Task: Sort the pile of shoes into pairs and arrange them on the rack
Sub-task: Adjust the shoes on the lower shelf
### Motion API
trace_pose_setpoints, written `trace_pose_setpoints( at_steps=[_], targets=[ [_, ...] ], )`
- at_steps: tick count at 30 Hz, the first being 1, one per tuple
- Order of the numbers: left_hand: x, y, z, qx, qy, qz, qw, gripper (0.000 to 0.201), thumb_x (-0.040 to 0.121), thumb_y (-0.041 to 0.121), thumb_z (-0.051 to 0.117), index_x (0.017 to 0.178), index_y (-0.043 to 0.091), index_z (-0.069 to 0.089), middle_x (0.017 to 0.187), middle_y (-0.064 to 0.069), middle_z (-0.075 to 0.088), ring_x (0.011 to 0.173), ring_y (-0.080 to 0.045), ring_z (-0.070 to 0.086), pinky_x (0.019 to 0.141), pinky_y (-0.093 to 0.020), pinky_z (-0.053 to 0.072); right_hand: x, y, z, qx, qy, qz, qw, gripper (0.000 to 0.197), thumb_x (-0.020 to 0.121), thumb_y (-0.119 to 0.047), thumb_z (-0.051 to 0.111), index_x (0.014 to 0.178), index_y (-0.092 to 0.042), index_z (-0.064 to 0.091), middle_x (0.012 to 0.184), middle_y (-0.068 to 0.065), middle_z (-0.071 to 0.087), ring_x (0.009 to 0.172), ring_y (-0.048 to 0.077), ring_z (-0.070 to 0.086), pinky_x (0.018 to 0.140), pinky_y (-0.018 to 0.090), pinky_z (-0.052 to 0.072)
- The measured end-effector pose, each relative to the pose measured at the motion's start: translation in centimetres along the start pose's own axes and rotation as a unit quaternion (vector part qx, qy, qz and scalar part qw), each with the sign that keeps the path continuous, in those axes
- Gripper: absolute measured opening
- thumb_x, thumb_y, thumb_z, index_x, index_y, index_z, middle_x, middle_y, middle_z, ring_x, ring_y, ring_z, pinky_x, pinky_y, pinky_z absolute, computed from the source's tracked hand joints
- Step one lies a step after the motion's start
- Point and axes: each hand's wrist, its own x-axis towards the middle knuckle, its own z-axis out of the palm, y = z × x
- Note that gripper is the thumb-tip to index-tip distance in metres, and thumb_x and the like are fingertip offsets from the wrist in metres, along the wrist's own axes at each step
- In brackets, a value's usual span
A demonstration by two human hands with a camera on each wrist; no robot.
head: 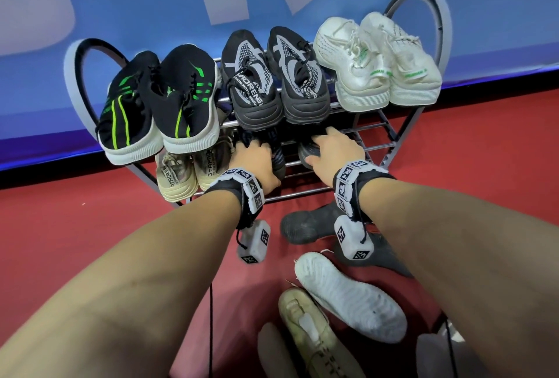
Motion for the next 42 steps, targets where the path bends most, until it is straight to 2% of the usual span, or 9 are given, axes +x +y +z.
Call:
trace_pose_setpoints(
  at_steps=[5,9,14,18,22,27,33,37,42],
  targets=[
    [-0.1,0.5,0.1,0.007,0.004,-0.014,1.0,0.069,0.073,0.046,0.071,0.128,0.011,0.05,0.127,-0.011,0.051,0.122,-0.038,0.038,0.092,-0.043,0.045,-0.5,1.1,-0.2,0.001,-0.01,-0.004,1.0,0.048,0.088,-0.04,0.063,0.131,-0.021,0.056,0.127,0.002,0.048,0.109,0.028,0.058,0.077,0.035,0.046],
    [-0.6,0.3,0.3,-0.002,0.004,-0.032,0.999,0.064,0.075,0.049,0.067,0.123,0.009,0.052,0.123,-0.012,0.053,0.122,-0.036,0.04,0.092,-0.042,0.045,-0.4,1.7,-0.1,-0.01,-0.035,-0.013,0.999,0.051,0.088,-0.04,0.064,0.133,-0.017,0.055,0.13,0.003,0.047,0.112,0.027,0.057,0.085,0.038,0.05],
    [-1.1,0.1,0.0,-0.009,-0.003,-0.044,0.999,0.059,0.076,0.047,0.064,0.119,0.008,0.053,0.12,-0.013,0.056,0.118,-0.034,0.046,0.088,-0.04,0.047,-0.2,0.2,0.2,-0.019,-0.034,-0.03,0.999,0.05,0.089,-0.04,0.065,0.132,-0.018,0.056,0.14,0.006,0.045,0.117,0.03,0.056,0.089,0.039,0.049],
    [-1.3,0.2,-0.2,-0.034,-0.002,-0.055,0.998,0.052,0.076,0.044,0.065,0.113,0.009,0.054,0.114,-0.012,0.059,0.109,-0.033,0.053,0.08,-0.038,0.048,-0.1,-0.9,0.6,-0.02,-0.032,-0.061,0.997,0.048,0.087,-0.041,0.067,0.127,-0.018,0.06,0.129,0.006,0.051,0.113,0.03,0.058,0.088,0.039,0.049],
    [-1.3,0.3,0.0,-0.025,0.007,-0.055,0.998,0.061,0.077,0.048,0.067,0.119,0.008,0.051,0.119,-0.012,0.056,0.115,-0.033,0.051,0.085,-0.039,0.047,0.1,-1.0,1.0,-0.023,-0.04,-0.066,0.997,0.048,0.087,-0.041,0.066,0.127,-0.016,0.059,0.131,0.007,0.051,0.112,0.031,0.057,0.087,0.039,0.049],
    [-1.1,0.2,-0.1,-0.003,0.012,-0.049,0.999,0.07,0.075,0.054,0.07,0.125,0.011,0.048,0.125,-0.011,0.053,0.121,-0.032,0.047,0.091,-0.043,0.045,0.1,-0.9,1.8,-0.012,-0.05,-0.076,0.996,0.059,0.088,-0.039,0.064,0.141,-0.02,0.046,0.145,0.01,0.04,0.121,0.036,0.051,0.098,0.042,0.046],
    [-1.0,-0.1,-0.2,0.001,0.009,-0.058,0.998,0.079,0.071,0.059,0.073,0.128,0.012,0.046,0.129,-0.011,0.049,0.124,-0.033,0.042,0.091,-0.046,0.045,-0.2,-0.5,2.4,0.018,-0.066,-0.081,0.994,0.071,0.087,-0.022,0.059,0.151,-0.026,0.028,0.152,0.013,0.028,0.129,0.038,0.039,0.103,0.043,0.042],
    [-1.1,0.2,0.0,0.008,0.01,-0.063,0.998,0.081,0.072,0.058,0.074,0.13,0.012,0.043,0.132,-0.011,0.047,0.126,-0.034,0.041,0.093,-0.048,0.044,-0.2,-0.1,2.3,0.044,-0.085,-0.095,0.991,0.079,0.084,-0.011,0.055,0.153,-0.029,0.021,0.15,0.014,0.028,0.127,0.039,0.039,0.105,0.043,0.04],
    [-0.6,0.3,0.0,-0.01,0.004,-0.062,0.998,0.083,0.07,0.053,0.078,0.132,0.01,0.041,0.133,-0.014,0.045,0.125,-0.038,0.042,0.097,-0.05,0.043,-0.6,0.2,2.1,0.066,-0.134,-0.101,0.984,0.083,0.085,-0.008,0.056,0.154,-0.032,0.017,0.16,0.014,0.011,0.139,0.039,0.034,0.108,0.042,0.041]
  ],
)
